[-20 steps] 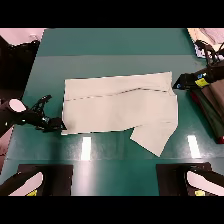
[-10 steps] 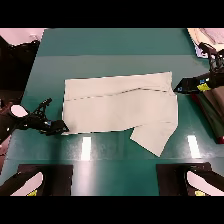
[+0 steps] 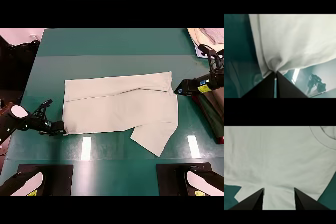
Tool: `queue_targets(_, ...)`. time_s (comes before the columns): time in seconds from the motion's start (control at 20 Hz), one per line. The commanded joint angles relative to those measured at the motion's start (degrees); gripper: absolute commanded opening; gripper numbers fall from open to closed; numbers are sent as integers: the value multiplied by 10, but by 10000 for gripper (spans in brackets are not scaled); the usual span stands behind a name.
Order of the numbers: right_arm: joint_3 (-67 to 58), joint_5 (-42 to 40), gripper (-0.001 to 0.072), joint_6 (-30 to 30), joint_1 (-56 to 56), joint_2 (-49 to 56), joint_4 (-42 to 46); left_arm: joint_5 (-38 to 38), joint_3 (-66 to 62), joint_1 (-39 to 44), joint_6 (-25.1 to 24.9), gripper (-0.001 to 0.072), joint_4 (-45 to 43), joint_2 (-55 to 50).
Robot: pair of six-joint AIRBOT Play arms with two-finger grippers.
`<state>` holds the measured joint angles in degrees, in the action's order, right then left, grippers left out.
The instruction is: Fold the shirts.
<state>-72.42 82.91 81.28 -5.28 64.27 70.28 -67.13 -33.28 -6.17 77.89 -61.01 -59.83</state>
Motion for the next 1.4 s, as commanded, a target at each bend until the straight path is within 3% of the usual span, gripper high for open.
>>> queue_targets(0.0,21,32,428,0,-16,-1,2,-30,-36,0,-6,24,1,1)
queue_targets(0.2,138,44,428,0,-73,-1,2,-84,-100,0,-19,24,2,1)
queue_targets(0.5,307,-1,428,1,-123,0,-3,-83,-109,0,-19,25,2,1)
queue_targets(1.0,402,-90,422,1,-99,0,-76,-79,-109,0,-18,25,2,1)
queue_targets(1.1,402,-104,262,1,-69,0,-75,-79,-109,0,-18,25,2,1)
queue_targets(1.2,398,-109,48,0,-46,0,-56,-80,-109,0,-18,24,2,1)
queue_targets(1.35,364,-50,18,1,-31,-13,10,-97,-110,0,-19,24,2,2)
